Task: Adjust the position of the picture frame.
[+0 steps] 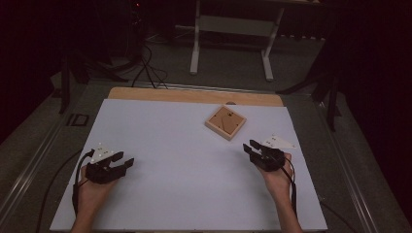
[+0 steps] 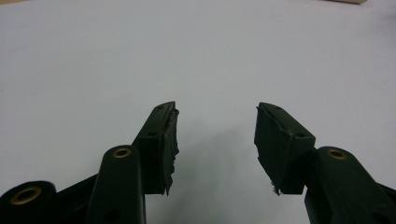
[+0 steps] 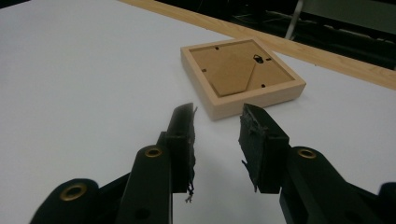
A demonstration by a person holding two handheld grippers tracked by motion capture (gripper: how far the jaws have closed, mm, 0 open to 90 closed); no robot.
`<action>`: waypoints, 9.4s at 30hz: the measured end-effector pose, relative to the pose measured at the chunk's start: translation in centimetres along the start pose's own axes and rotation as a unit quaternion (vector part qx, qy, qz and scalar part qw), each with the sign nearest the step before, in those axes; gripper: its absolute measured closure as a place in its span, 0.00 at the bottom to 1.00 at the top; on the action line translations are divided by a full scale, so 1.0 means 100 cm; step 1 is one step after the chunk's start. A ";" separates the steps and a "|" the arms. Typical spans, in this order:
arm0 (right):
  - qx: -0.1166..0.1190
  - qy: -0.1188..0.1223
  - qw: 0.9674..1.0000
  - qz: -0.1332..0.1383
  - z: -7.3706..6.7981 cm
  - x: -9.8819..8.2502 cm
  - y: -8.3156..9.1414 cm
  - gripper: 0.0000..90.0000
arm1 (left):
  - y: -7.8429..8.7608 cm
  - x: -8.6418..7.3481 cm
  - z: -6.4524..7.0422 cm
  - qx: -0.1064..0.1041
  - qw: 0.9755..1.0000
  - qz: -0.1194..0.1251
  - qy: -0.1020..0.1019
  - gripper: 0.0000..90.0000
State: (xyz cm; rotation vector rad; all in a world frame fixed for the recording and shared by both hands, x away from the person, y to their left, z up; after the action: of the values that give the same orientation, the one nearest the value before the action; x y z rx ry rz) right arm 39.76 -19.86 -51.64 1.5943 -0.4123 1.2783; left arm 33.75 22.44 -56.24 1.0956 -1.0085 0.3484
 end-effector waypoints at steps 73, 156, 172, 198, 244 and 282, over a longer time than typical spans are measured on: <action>-0.059 -0.021 0.997 -0.044 0.032 0.020 -0.112 1.00 | 0.003 0.001 0.002 0.004 1.000 0.009 -0.009 0.55; 0.006 0.039 0.992 -0.119 -0.030 -0.003 -0.099 1.00 | 0.000 0.003 0.005 0.011 1.000 0.010 -0.026 0.55; 0.038 0.063 0.990 -0.123 -0.053 -0.008 -0.090 1.00 | 0.000 0.003 0.005 0.011 1.000 0.009 -0.028 0.55; 0.083 0.111 0.983 -0.122 -0.096 -0.034 -0.035 1.00 | 0.000 0.005 0.010 0.006 0.999 0.012 -0.030 0.55; 0.011 0.032 0.988 -0.150 -0.058 -0.043 -0.044 1.00 | -0.008 0.010 0.041 -0.038 0.998 0.008 -0.055 0.64; 0.062 0.093 0.981 -0.159 -0.110 -0.062 -0.018 0.95 | -0.010 0.012 0.048 -0.043 0.997 0.009 -0.064 0.64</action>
State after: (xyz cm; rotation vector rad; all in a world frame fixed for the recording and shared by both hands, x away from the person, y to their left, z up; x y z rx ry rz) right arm 32.98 -11.67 -58.71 1.5530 0.0414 1.2086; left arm 32.65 17.56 -55.41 1.0419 -1.1363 0.2497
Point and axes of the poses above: each handheld gripper's, and its own axes: y roughly backward along the jaws, x roughly out of its top, z roughly to its right, the point moved 9 cm from there along -y, roughly forward along the jaws, and after that the axes turned 4 degrees about -x, right-handed, at the moved point
